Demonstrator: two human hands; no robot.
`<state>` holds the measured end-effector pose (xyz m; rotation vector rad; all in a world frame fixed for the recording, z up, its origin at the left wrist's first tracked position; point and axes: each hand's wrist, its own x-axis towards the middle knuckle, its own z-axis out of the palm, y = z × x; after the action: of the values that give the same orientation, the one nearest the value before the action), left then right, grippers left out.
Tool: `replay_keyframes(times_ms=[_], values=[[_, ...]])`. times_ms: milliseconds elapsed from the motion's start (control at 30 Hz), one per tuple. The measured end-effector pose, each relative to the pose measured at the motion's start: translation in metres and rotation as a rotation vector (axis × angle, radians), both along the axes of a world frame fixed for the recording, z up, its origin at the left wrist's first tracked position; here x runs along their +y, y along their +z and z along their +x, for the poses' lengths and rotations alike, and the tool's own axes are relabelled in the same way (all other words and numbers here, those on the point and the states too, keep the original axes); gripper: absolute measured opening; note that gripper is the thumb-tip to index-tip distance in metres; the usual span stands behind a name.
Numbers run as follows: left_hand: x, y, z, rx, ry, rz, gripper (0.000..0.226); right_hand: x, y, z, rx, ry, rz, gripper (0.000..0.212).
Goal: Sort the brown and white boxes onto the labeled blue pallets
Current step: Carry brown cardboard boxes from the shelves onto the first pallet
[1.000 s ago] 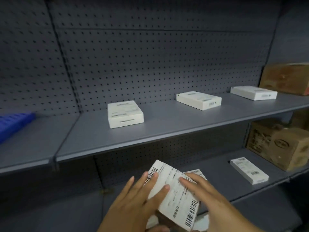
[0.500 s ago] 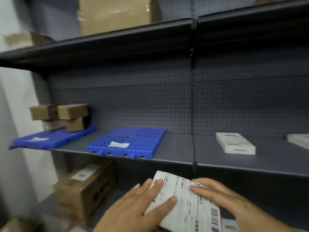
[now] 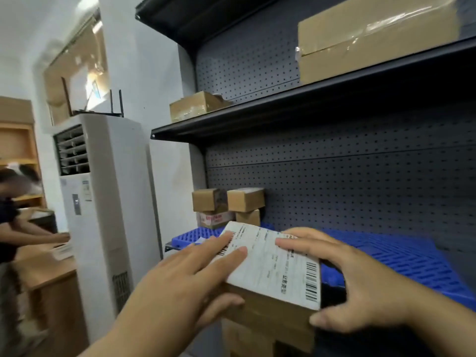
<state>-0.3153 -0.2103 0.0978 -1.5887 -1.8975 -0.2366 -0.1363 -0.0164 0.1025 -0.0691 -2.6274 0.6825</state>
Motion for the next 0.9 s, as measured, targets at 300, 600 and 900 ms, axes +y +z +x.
replay_keyframes(times_ms=[300,600,900], values=[[0.043,0.028,-0.144,-0.155,0.043,0.278,0.051,0.044,0.040,-0.161,0.140,-0.007,0.051,0.082],[0.155,0.064,-0.310,-0.419,-0.086,0.372,0.054,0.134,0.081,-0.314,0.181,-0.107,0.055,0.078],[0.248,0.091,-0.446,-0.723,-0.234,0.454,0.043,0.202,0.123,-0.446,0.144,-0.217,0.015,0.063]])
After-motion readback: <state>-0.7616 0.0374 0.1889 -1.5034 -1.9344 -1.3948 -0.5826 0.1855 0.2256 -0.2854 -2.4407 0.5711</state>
